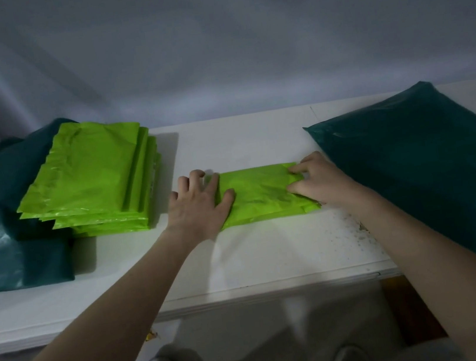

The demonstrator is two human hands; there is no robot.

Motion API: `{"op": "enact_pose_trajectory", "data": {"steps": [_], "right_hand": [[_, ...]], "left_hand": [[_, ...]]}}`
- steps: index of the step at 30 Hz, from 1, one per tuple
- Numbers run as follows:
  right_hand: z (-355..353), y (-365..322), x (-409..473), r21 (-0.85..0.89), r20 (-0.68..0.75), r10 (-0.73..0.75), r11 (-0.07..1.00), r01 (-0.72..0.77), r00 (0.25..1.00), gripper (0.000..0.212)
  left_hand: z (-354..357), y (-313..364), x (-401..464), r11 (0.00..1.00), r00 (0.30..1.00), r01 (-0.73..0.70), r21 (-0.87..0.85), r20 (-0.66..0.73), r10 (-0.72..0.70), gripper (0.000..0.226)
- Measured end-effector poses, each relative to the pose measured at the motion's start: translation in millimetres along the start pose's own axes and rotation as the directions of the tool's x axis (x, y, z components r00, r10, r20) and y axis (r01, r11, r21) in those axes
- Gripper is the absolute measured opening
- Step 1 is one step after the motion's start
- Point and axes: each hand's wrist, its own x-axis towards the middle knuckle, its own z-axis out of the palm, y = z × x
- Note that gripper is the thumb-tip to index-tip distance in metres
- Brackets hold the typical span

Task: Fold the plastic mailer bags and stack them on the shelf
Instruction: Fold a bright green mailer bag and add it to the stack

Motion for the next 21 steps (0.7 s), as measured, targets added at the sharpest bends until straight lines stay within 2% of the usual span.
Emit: {"op": "enact_pose_trajectory", "data": {"steps": [2, 5, 7, 10, 12, 14, 17, 21], "right_hand": [[0, -4, -2, 0.019, -0.048, -0.011, 1.000, 0.012, 0.999, 0.047], [-1, -12, -4, 0.061, -0.256, -0.064, 0.995, 0.083, 0.965, 0.040], [1, -18, -3, -0.030, -0.323, -0.159, 0.987, 0.158, 0.933, 0.037], [13, -28, -3, -0.292, -0.262, -0.323, 0.925, 0.244, 0.909, 0.038], [24, -34, -5, -0.373, -0.200, -0.386, 0.880, 0.294, 0.901, 0.042], [33, -39, -4, -0.406, -0.144, -0.420, 0.851, 0.333, 0.896, 0.048], [43, -38, 0, -0.445, -0.066, -0.405, 0.830, 0.337, 0.912, 0.038], [43, -38, 2, -0.436, -0.050, -0.381, 0.840, 0.323, 0.923, 0.036]], "left_hand": [[-1, 1, 2, 0.998, 1.000, 0.010, -0.070, -0.007, -0.011, 0.058], [-6, 4, 7, 0.984, 0.996, -0.007, -0.181, -0.087, -0.009, 0.058], [-8, 9, 9, 0.975, 0.990, -0.053, -0.217, -0.136, 0.024, 0.051], [-5, 19, 10, 0.971, 0.986, -0.121, -0.208, -0.142, 0.092, 0.049], [0, 24, 10, 0.969, 0.986, -0.147, -0.199, -0.108, 0.127, 0.049], [6, 28, 10, 0.972, 0.983, -0.181, -0.147, -0.068, 0.173, 0.053], [10, 29, 9, 0.975, 0.978, -0.207, -0.079, -0.017, 0.206, 0.047], [11, 30, 10, 0.977, 0.980, -0.200, -0.072, -0.009, 0.200, 0.044]]}}
